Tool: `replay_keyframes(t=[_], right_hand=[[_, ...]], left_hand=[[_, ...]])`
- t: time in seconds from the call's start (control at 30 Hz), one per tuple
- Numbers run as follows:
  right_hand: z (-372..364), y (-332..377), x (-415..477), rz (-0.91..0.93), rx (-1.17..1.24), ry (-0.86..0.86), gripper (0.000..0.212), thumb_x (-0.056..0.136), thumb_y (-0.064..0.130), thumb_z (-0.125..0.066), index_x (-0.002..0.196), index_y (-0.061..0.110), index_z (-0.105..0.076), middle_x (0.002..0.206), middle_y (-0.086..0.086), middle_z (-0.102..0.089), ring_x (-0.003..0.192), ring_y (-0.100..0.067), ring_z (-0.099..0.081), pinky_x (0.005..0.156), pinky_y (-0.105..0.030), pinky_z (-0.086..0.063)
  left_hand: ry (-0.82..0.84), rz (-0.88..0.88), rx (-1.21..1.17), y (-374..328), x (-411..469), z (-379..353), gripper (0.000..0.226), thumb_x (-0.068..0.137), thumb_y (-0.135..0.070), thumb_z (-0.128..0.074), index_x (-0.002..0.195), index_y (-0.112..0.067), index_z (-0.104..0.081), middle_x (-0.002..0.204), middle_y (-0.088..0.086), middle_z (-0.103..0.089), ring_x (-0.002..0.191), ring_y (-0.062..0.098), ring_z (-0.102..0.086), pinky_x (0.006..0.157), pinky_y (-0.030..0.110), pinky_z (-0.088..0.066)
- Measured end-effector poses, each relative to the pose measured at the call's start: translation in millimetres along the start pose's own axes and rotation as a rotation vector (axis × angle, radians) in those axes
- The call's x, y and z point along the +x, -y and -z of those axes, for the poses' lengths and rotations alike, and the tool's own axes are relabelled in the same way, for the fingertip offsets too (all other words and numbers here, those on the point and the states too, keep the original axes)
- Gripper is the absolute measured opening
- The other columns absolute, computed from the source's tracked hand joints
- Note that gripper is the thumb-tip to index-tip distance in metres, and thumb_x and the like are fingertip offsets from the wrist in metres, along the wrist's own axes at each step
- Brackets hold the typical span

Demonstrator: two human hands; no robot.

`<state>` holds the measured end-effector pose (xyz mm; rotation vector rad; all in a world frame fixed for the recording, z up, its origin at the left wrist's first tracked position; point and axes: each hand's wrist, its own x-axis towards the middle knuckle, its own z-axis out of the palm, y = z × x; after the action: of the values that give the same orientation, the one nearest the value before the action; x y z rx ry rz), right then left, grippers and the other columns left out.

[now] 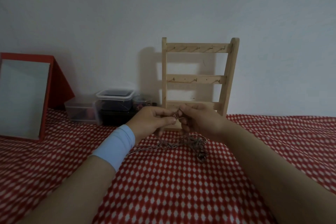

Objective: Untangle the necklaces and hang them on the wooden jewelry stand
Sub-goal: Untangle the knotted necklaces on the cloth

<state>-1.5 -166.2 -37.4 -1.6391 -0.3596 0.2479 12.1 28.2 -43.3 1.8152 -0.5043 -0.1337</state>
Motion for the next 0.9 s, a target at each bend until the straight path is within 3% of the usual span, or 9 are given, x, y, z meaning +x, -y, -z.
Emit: replay_keyframes(t=[0.07, 0.17, 0.23, 0.43, 0.6, 0.7, 0.83, 0.9], right_hand=[[-1, 0, 0, -0.008, -0.037, -0.076, 0.031, 0.108, 0.029, -0.047, 0.09, 0.009, -0.064, 0.069, -0.001, -0.057, 0.061, -0.016, -0.056, 0.074, -0.036, -0.056], [-2, -3, 2, 0.099, -0.337, -0.288, 0.007, 0.098, 0.016, -0.066, 0.101, 0.01, -0.068, 0.083, -0.001, -0.068, 0.071, -0.012, -0.065, 0.075, -0.029, -0.058], [-2, -5, 2, 0.191, -0.438, -0.352, 0.008, 0.092, 0.007, -0.071, 0.098, 0.013, -0.071, 0.085, -0.001, -0.07, 0.072, -0.009, -0.064, 0.074, -0.027, -0.057], [-9, 6, -7, 0.105, -0.411, -0.258, 0.015, 0.087, 0.032, -0.078, 0.082, 0.018, -0.08, 0.077, 0.002, -0.077, 0.067, -0.011, -0.068, 0.074, -0.029, -0.062], [-4, 5, -6, 0.061, -0.265, -0.277, 0.015, 0.087, 0.016, -0.078, 0.099, 0.008, -0.081, 0.091, -0.006, -0.08, 0.066, -0.013, -0.069, 0.072, -0.029, -0.063], [-4, 6, -6, 0.001, -0.122, -0.276, 0.014, 0.085, 0.009, -0.079, 0.1, 0.007, -0.081, 0.094, -0.01, -0.079, 0.063, -0.013, -0.066, 0.072, -0.031, -0.062], [-7, 6, -4, -0.048, -0.008, -0.233, 0.009, 0.087, 0.006, -0.076, 0.092, 0.011, -0.081, 0.087, -0.006, -0.074, 0.06, -0.011, -0.056, 0.073, -0.037, -0.059], [-7, 7, -5, -0.069, 0.022, -0.187, 0.013, 0.089, 0.001, -0.073, 0.085, 0.012, -0.078, 0.075, -0.001, -0.072, 0.056, -0.012, -0.056, 0.065, -0.035, -0.058]], left_hand=[[-0.012, -0.002, 0.017, -1, 0, 1, 0.009, 0.09, -0.017, -0.068, 0.095, -0.016, -0.075, 0.071, -0.007, -0.074, 0.046, 0.009, -0.052, 0.054, 0.019, -0.05], [-0.062, 0.013, 0.04, -3, 0, 3, 0.014, 0.092, -0.023, -0.064, 0.089, -0.017, -0.076, 0.075, -0.008, -0.075, 0.049, 0.012, -0.055, 0.055, 0.019, -0.051], [-0.075, 0.017, 0.067, -1, 1, 4, 0.015, 0.092, -0.024, -0.064, 0.089, -0.017, -0.077, 0.079, -0.007, -0.075, 0.052, 0.013, -0.057, 0.057, 0.019, -0.051], [-0.077, -0.01, 0.114, -5, 0, 6, 0.015, 0.087, -0.025, -0.07, 0.096, -0.014, -0.076, 0.071, -0.006, -0.075, 0.054, 0.014, -0.064, 0.061, 0.02, -0.056], [-0.083, -0.008, 0.104, -4, 1, 7, 0.012, 0.087, -0.016, -0.071, 0.098, -0.014, -0.075, 0.082, 0.001, -0.076, 0.06, 0.019, -0.069, 0.065, 0.028, -0.059], [-0.083, 0.028, 0.062, -4, 1, 5, 0.013, 0.086, -0.012, -0.072, 0.098, -0.01, -0.073, 0.085, 0.008, -0.074, 0.063, 0.018, -0.068, 0.059, 0.024, -0.057], [-0.08, 0.034, -0.008, -2, 1, 5, 0.003, 0.086, -0.011, -0.069, 0.086, -0.008, -0.072, 0.08, 0.012, -0.069, 0.073, 0.021, -0.066, 0.066, 0.031, -0.054], [-0.104, 0.045, -0.088, -1, 3, 5, 0.009, 0.086, -0.009, -0.067, 0.079, -0.012, -0.071, 0.081, 0.01, -0.069, 0.079, 0.022, -0.064, 0.072, 0.036, -0.053]])
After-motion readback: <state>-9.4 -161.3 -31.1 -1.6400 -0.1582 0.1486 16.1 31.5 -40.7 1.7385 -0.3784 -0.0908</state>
